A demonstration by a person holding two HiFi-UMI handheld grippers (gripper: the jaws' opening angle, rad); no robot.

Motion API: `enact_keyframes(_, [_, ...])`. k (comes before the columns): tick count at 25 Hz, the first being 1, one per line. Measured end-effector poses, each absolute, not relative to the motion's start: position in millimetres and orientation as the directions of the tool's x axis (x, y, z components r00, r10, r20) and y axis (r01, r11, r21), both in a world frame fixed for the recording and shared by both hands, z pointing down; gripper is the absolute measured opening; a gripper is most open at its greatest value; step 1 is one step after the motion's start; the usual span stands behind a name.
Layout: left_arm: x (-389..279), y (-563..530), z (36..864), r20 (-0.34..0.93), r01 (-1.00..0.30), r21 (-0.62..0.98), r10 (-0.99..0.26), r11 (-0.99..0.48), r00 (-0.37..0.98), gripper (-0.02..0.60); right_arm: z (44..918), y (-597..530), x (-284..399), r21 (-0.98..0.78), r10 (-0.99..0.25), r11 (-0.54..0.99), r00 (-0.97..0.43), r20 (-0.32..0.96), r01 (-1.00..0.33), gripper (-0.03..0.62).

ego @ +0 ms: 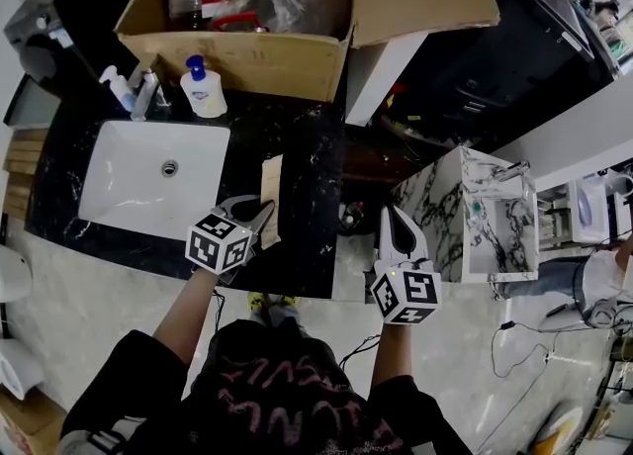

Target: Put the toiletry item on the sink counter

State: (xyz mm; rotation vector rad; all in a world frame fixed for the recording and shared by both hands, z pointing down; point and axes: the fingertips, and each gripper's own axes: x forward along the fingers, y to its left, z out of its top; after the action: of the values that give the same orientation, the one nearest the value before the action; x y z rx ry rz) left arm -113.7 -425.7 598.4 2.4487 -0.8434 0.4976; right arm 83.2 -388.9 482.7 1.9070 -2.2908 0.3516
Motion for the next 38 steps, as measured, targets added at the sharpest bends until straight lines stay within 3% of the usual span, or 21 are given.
enact_keyframes(15, [-121.1,-439.0,627.9,0.553,-0.663,0.320,-0.435,-0.677,0.711,0.101,488.5,-402.4,79.4,-0.082,-0.943,0.174,-0.190,0.274,-0.981,0.012])
enact_keyframes(38, [-161.3,-420.4,582.5,0.496,-0.702,0.259,-0.533,-0.663,0.686,0.076,466.4,-383.7,50.4,-0.074,-0.946,0.219,-0.231,0.229,-0.973,0.012])
